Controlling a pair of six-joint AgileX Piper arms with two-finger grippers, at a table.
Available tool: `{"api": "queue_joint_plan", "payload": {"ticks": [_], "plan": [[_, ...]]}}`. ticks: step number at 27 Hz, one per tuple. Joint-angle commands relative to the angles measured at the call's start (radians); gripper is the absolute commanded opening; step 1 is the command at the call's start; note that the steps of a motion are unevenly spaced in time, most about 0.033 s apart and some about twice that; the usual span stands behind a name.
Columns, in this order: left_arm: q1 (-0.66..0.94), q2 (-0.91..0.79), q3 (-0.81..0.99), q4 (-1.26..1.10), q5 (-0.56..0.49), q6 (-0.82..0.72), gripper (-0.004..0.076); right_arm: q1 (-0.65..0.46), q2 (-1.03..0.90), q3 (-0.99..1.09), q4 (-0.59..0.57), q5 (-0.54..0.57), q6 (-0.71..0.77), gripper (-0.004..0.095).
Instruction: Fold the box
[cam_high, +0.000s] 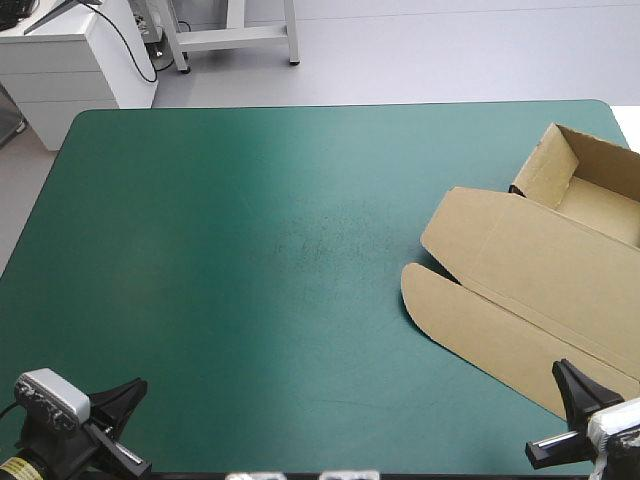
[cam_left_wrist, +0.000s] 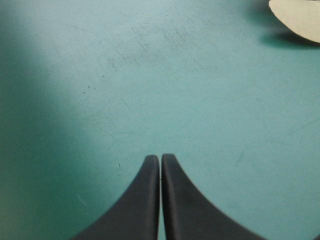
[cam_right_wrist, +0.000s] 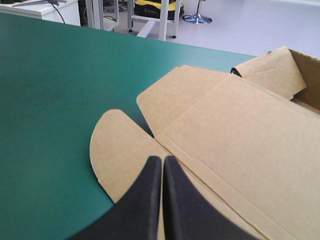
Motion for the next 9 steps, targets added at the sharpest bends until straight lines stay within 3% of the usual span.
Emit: {"api": "queue_joint_plan", "payload": {"ticks": [1, 6, 9], "plan": [[-0.005, 0.018, 0.009, -0.017, -0.093, 0.007, -0.0008, 0.004, -0.007, 0.020, -0.011, -0.063, 0.006, -0.0002], [-0.005, 0.018, 0.065, -0.064, -0.204, 0.005, -0.0008, 0.004, -0.009, 0.037, -0.011, -0.073, 0.010, -0.0002], [-0.005, 0.018, 0.065, -0.064, -0.204, 0.002, -0.0008, 0.004, -0.009, 0.037, -0.011, -0.073, 0.010, -0.0002]]}}
